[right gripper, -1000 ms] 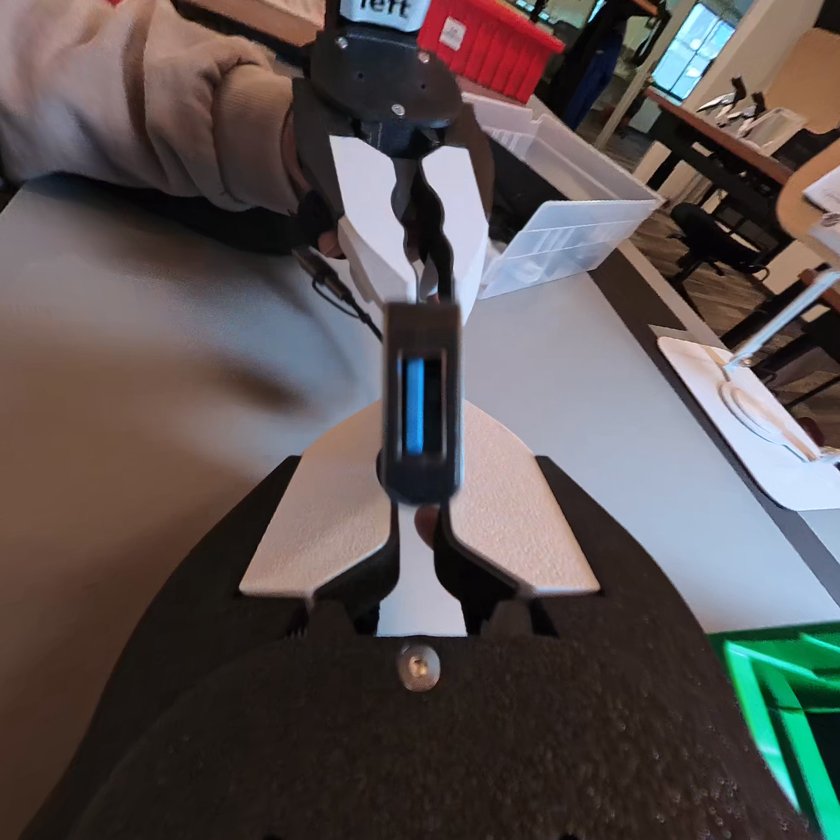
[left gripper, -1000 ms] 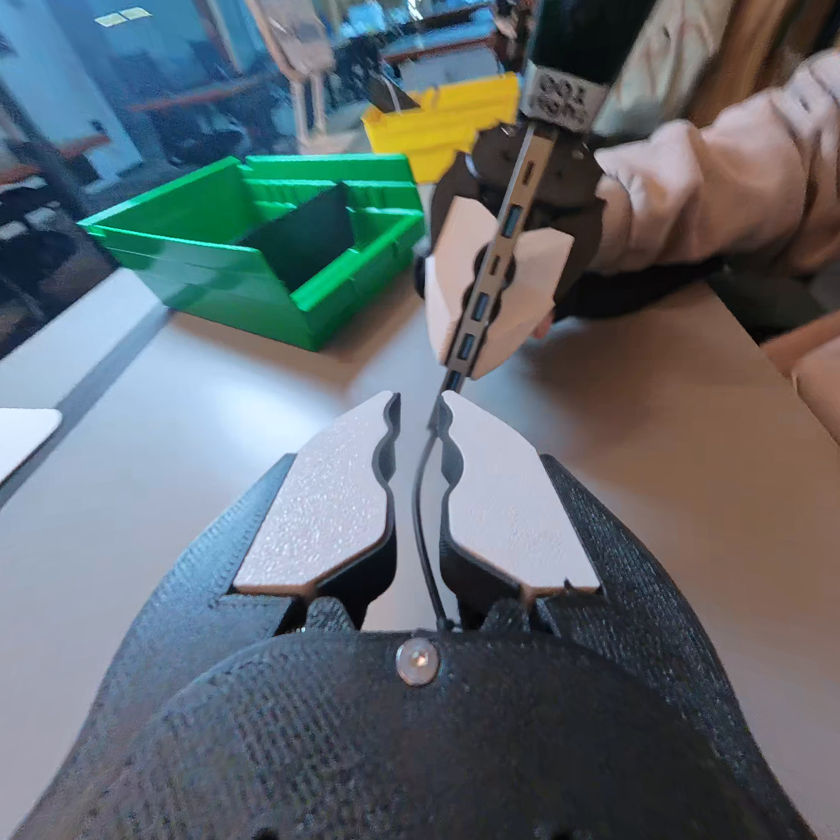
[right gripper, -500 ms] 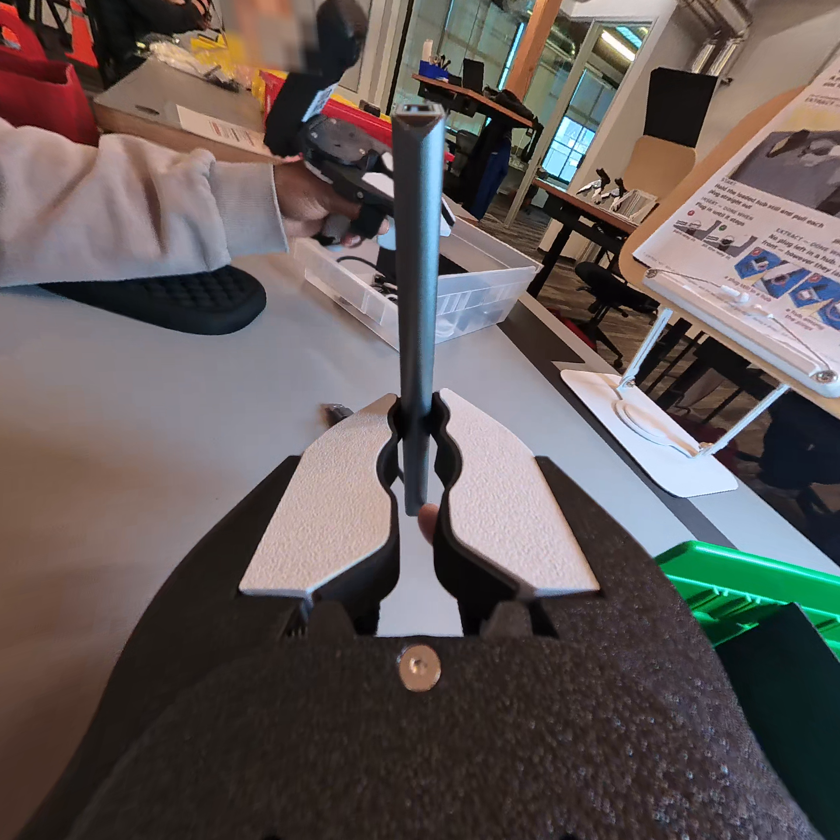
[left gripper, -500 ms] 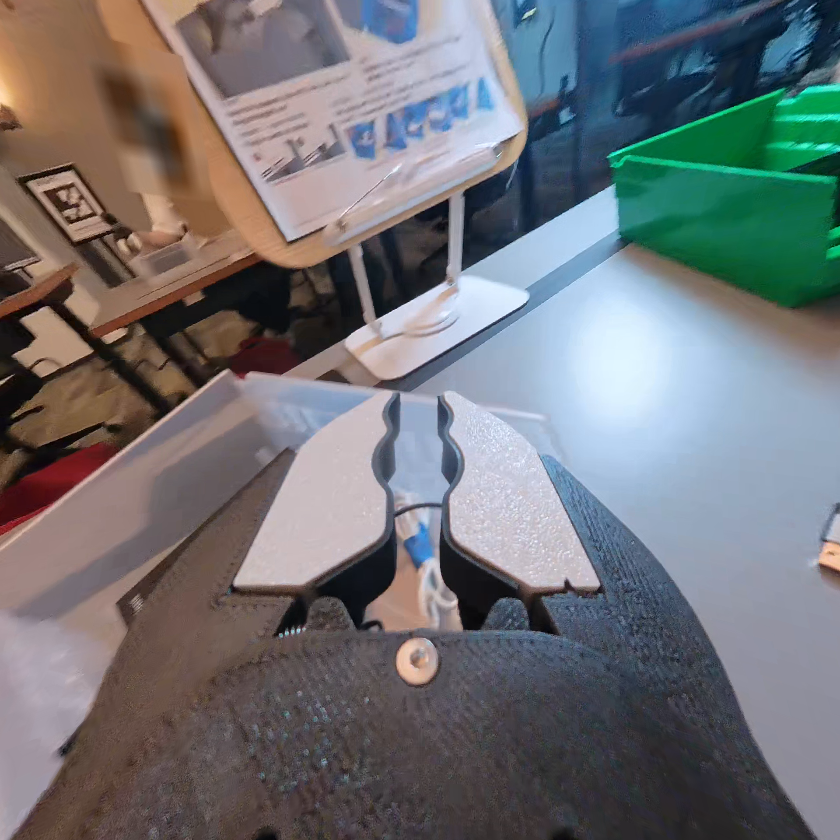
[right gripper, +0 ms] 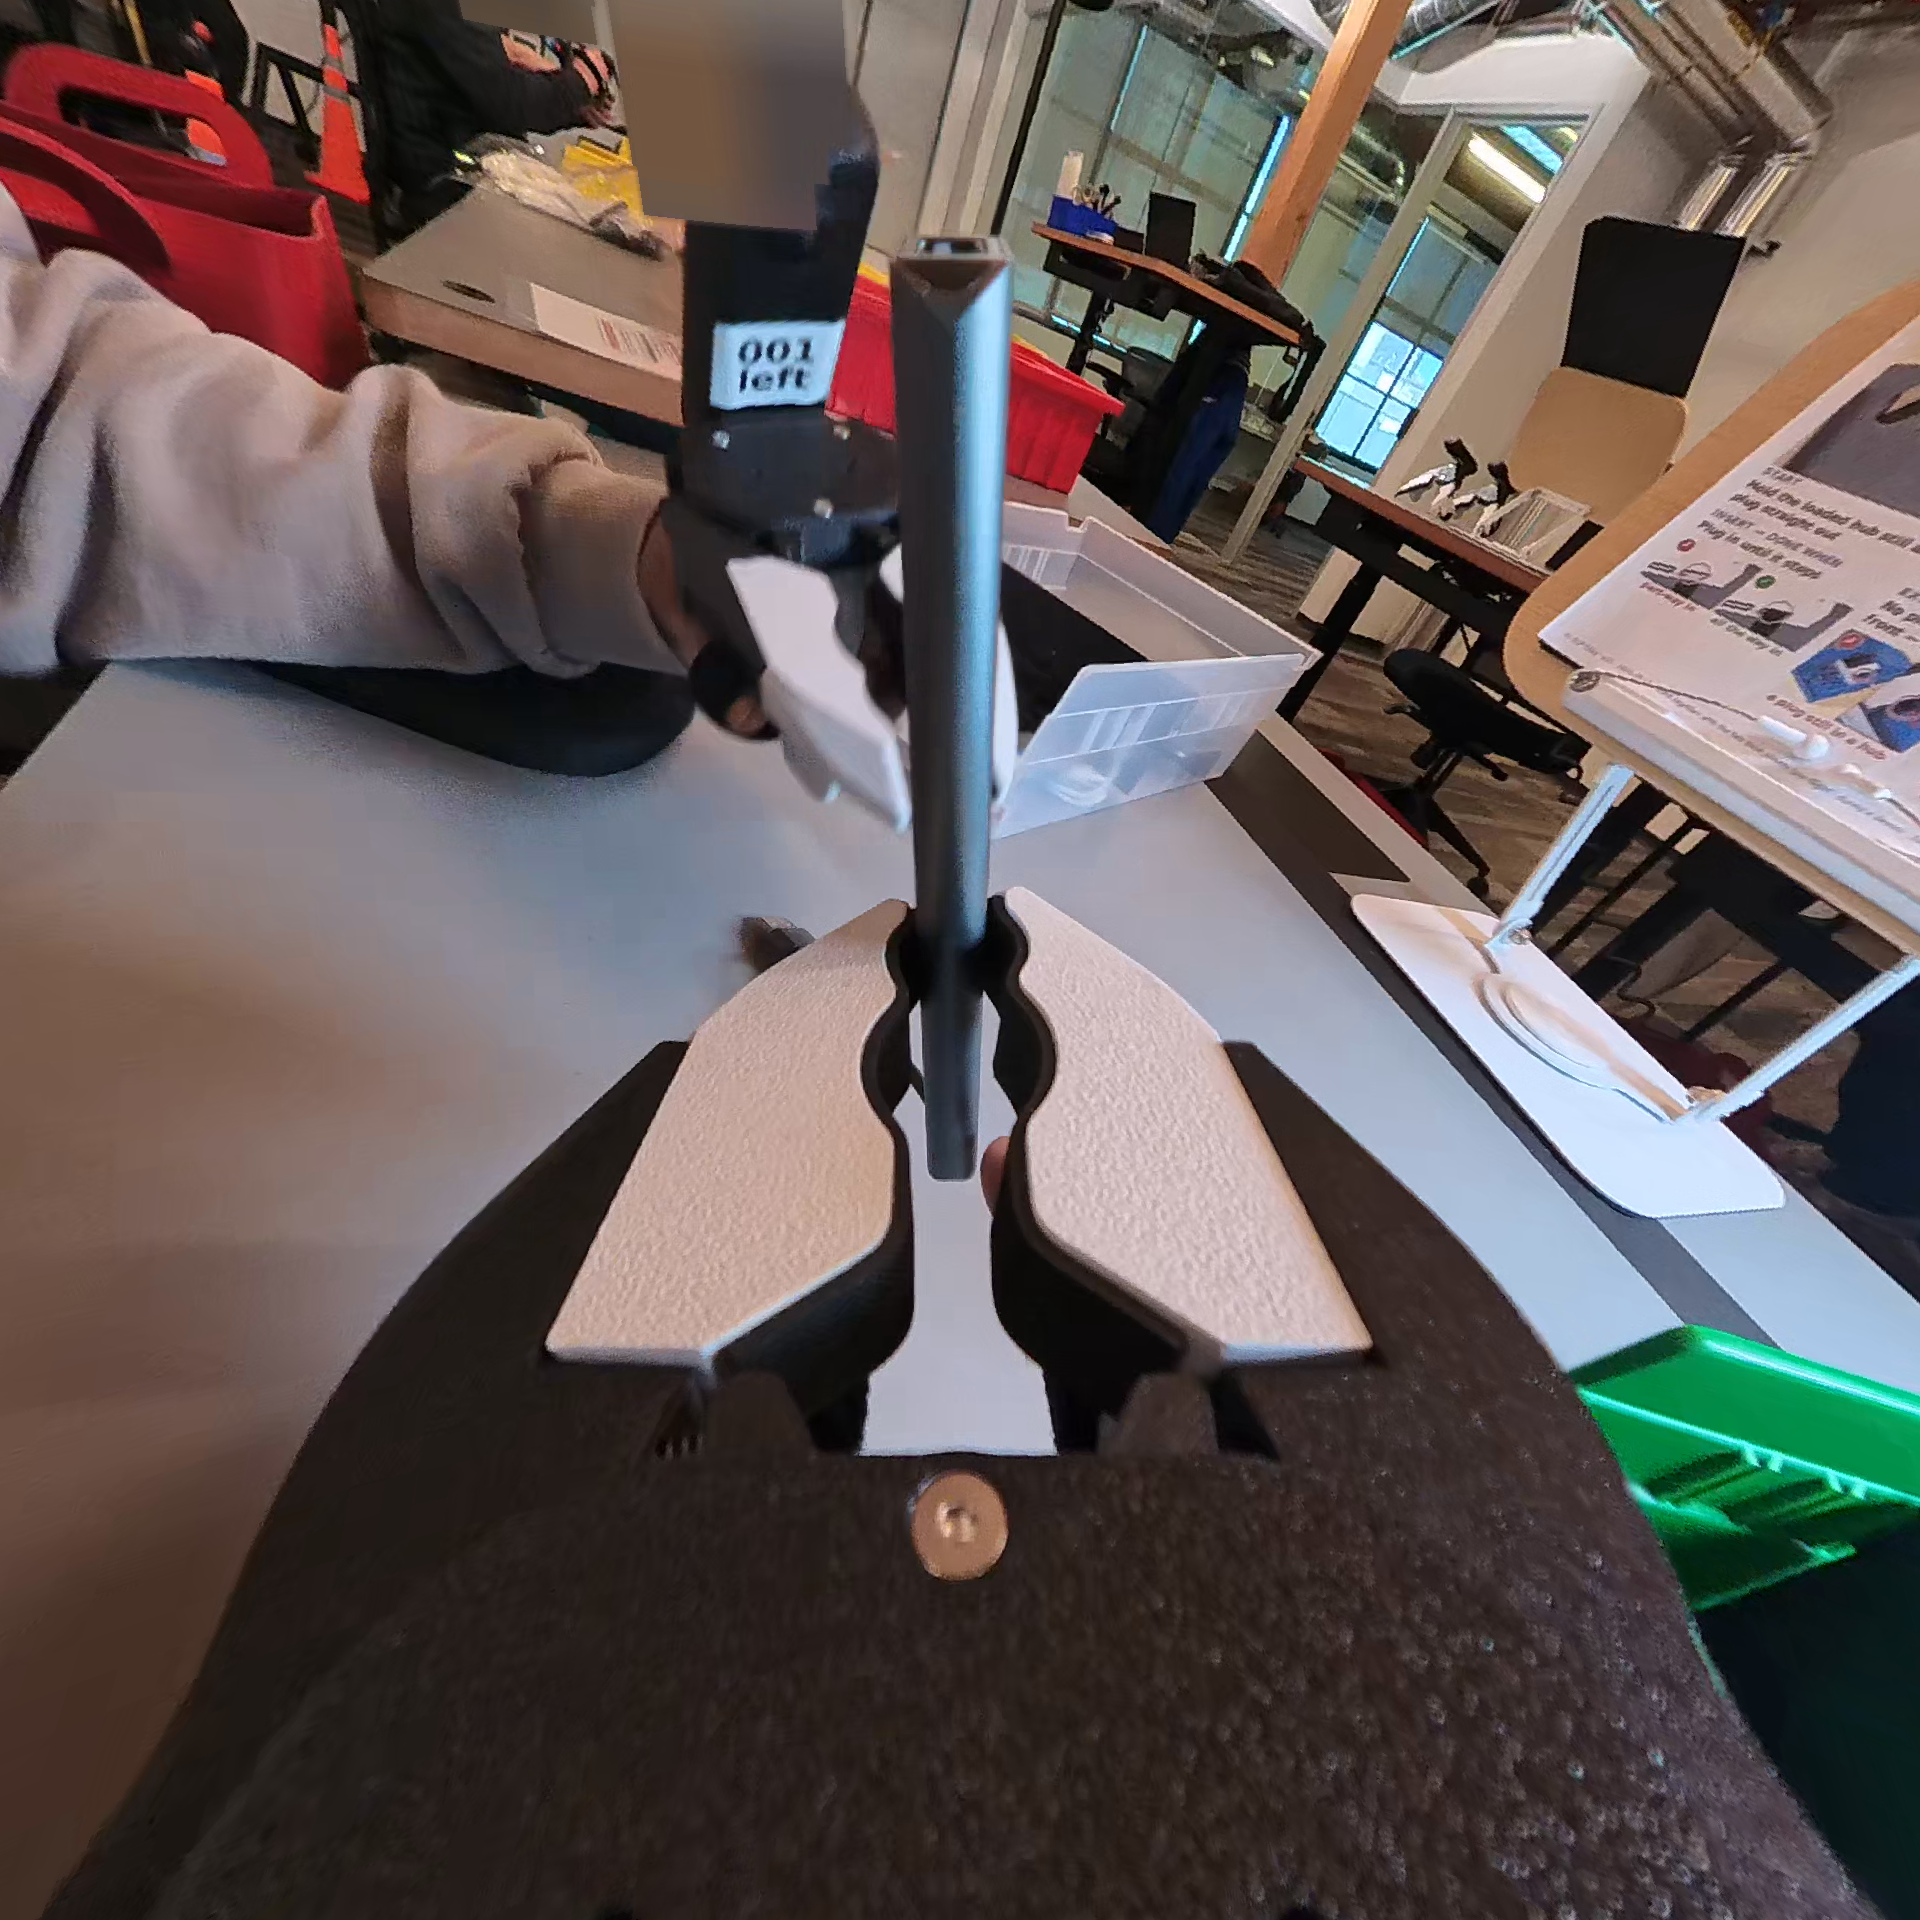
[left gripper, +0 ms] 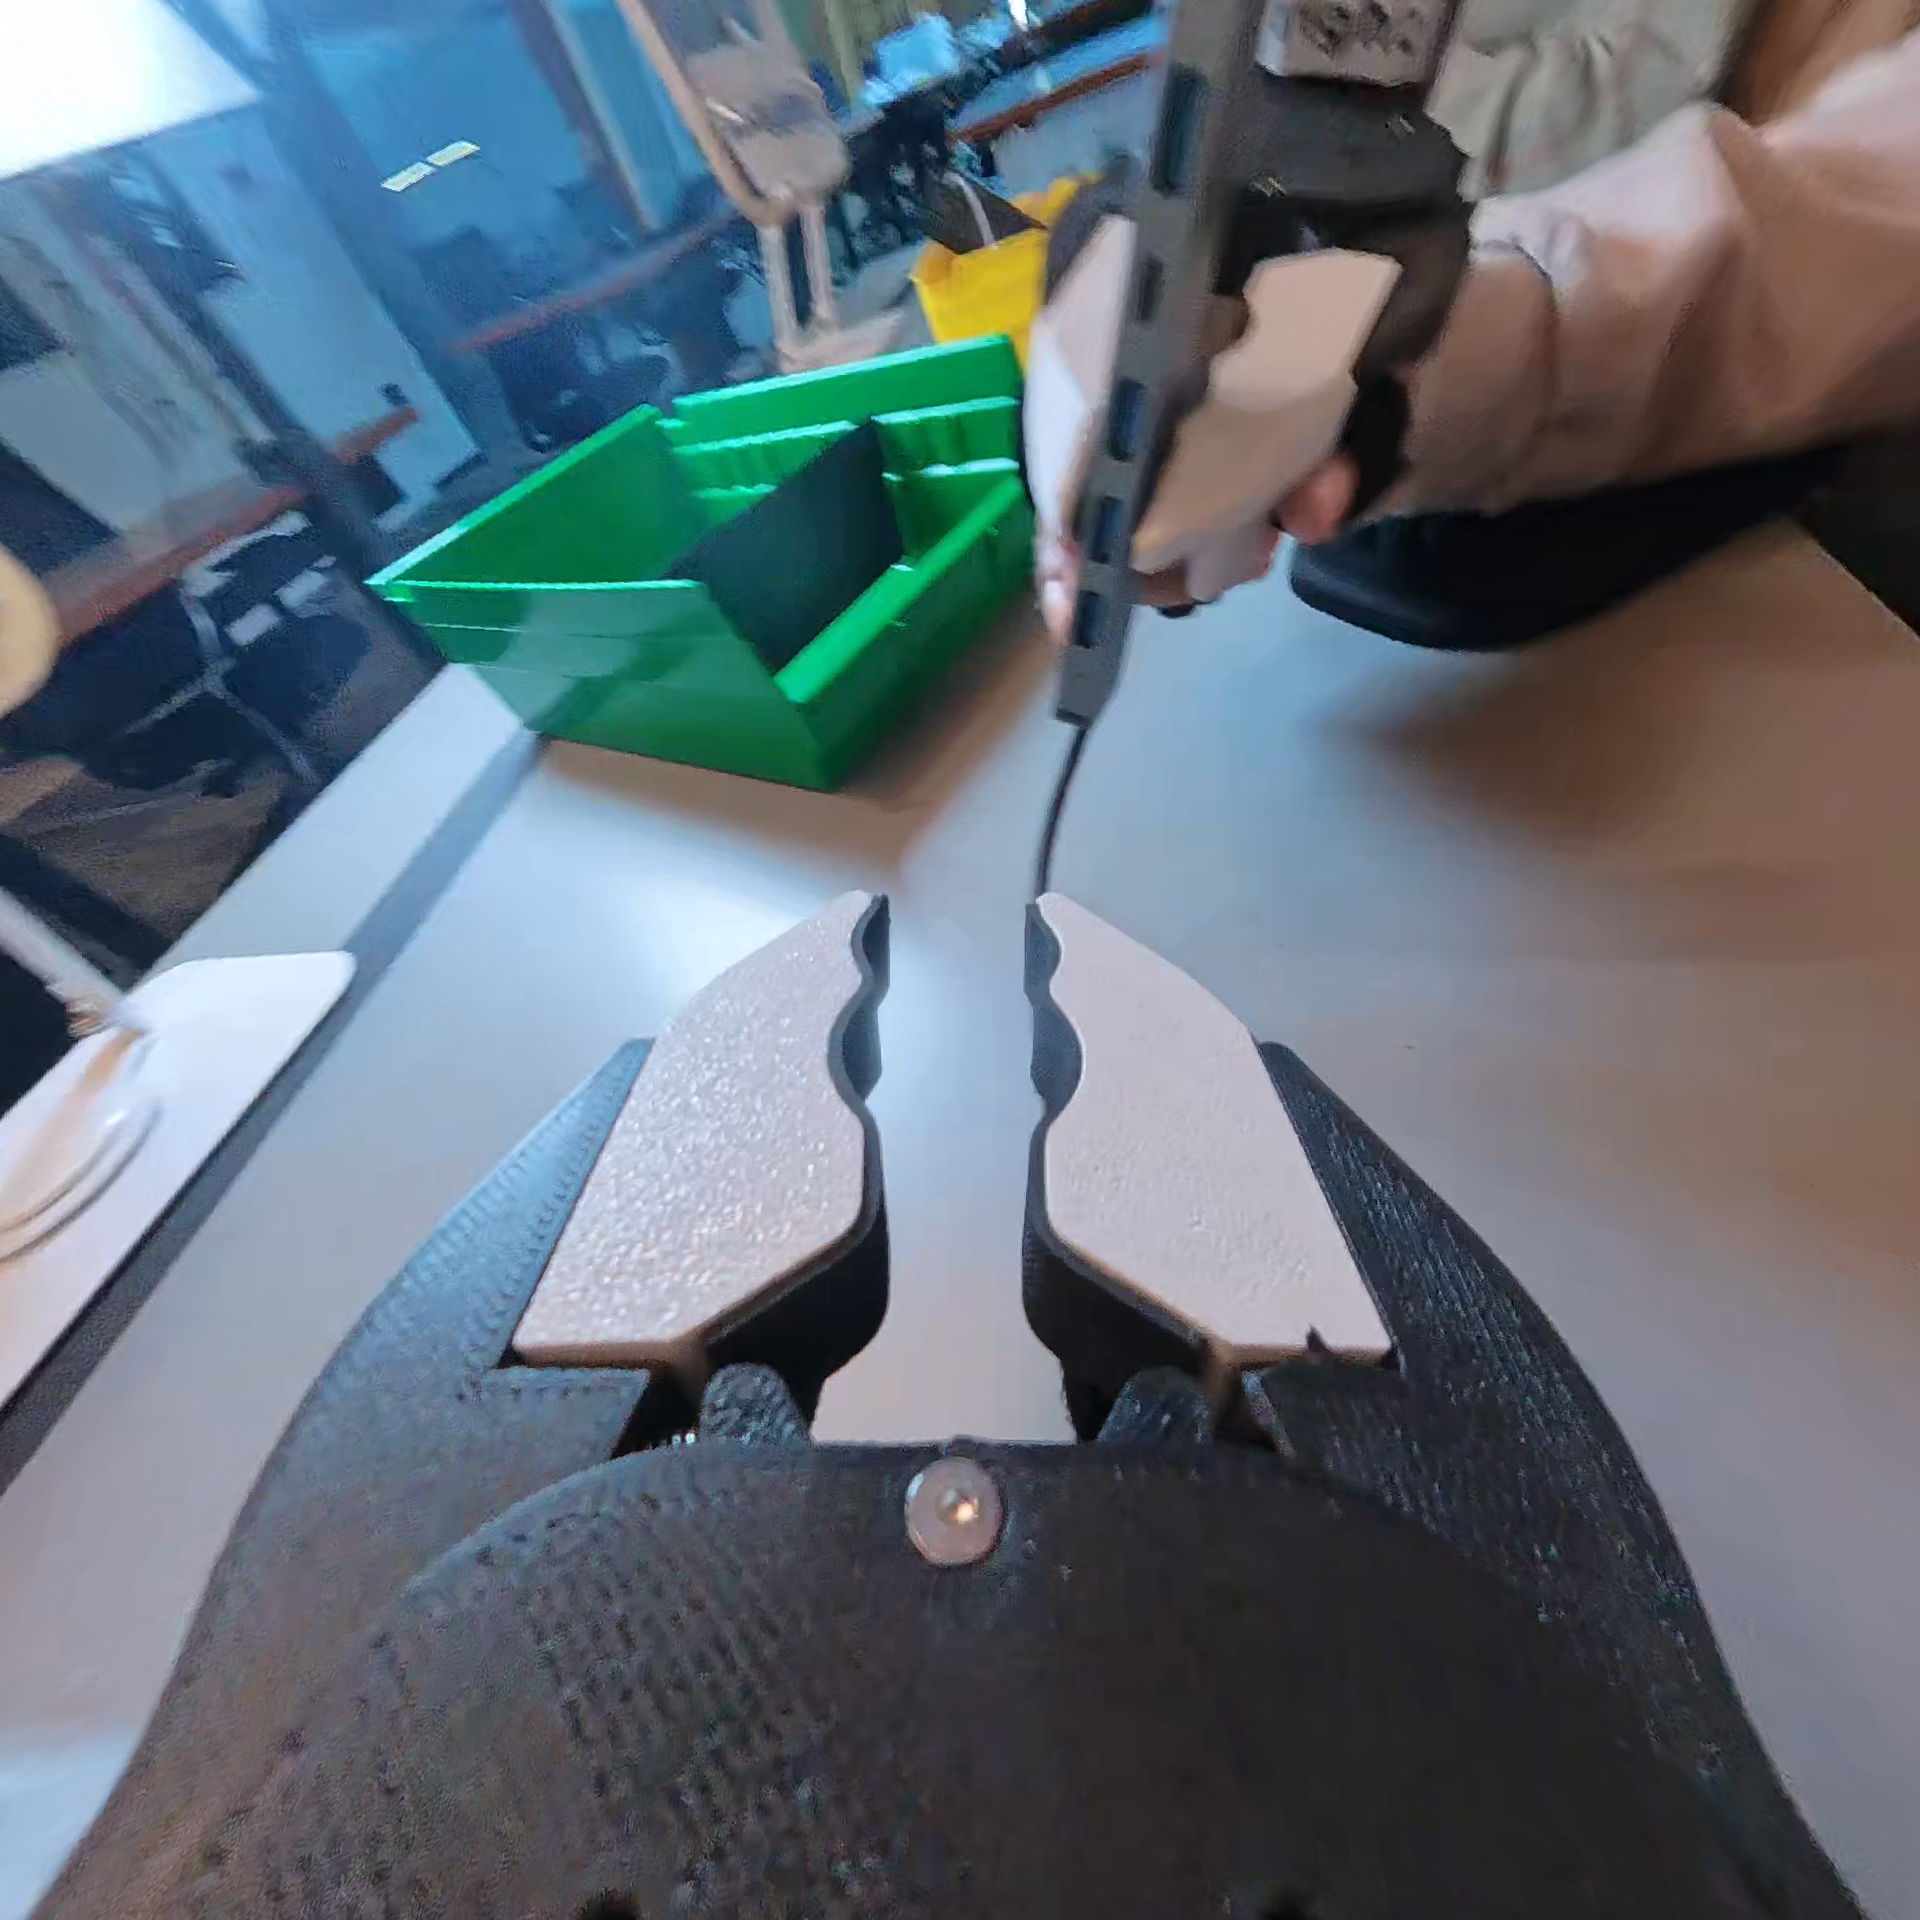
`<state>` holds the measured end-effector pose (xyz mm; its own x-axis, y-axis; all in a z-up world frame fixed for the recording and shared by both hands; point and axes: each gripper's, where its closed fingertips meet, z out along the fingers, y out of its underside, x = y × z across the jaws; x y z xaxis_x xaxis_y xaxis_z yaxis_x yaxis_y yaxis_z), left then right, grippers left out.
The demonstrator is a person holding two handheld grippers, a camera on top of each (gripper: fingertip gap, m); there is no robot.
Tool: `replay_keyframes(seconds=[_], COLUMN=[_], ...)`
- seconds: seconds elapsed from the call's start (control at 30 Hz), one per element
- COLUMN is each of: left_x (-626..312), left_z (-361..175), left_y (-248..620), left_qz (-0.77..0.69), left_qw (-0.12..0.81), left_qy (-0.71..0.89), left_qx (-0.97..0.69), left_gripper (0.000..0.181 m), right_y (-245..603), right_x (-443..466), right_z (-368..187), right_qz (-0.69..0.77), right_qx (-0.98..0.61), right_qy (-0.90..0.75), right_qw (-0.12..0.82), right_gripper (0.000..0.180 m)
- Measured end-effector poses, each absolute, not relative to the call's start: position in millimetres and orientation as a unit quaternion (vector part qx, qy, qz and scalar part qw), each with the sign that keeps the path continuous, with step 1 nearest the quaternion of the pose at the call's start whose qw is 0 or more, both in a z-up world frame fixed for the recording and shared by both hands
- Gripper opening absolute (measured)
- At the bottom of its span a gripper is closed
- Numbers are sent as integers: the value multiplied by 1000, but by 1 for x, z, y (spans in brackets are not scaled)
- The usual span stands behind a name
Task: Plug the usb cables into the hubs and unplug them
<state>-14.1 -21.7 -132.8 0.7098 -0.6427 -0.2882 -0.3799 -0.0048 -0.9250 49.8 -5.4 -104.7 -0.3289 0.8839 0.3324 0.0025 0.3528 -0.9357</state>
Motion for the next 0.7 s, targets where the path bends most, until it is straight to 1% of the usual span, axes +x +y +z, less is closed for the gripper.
replay_keyframes(seconds=[0.13, 0.23, 0.47, 0.57, 0.6, 0.7], left_x=[16, 27, 33, 33, 32, 29], left_z=[-155, -164, -183, -177, -170, -139], left_y=[-22, -21, -20, -20, -20, -22], left_qz=[-128, -121, -103, -102, -105, -130], left_qw=[574, 562, 532, 542, 553, 602], left_qy=[393, 410, 430, 426, 419, 387], left_qx=[-707, -708, -722, -717, -712, -686], left_gripper=[27, 28, 24, 27, 29, 33], right_y=[-13, -18, -25, -23, -24, -24], right_x=[48, 45, 43, 43, 44, 43], right_z=[-105, -112, -110, -106, -110, -110], right_qz=[479, 466, 458, 455, 447, 424], right_qx=[-325, -325, -316, -316, -317, -314], right_qy=[-667, -678, -678, -672, -684, -692], right_qw=[469, 466, 480, 491, 481, 492], right_gripper=[11, 11, 11, 11, 11, 11])
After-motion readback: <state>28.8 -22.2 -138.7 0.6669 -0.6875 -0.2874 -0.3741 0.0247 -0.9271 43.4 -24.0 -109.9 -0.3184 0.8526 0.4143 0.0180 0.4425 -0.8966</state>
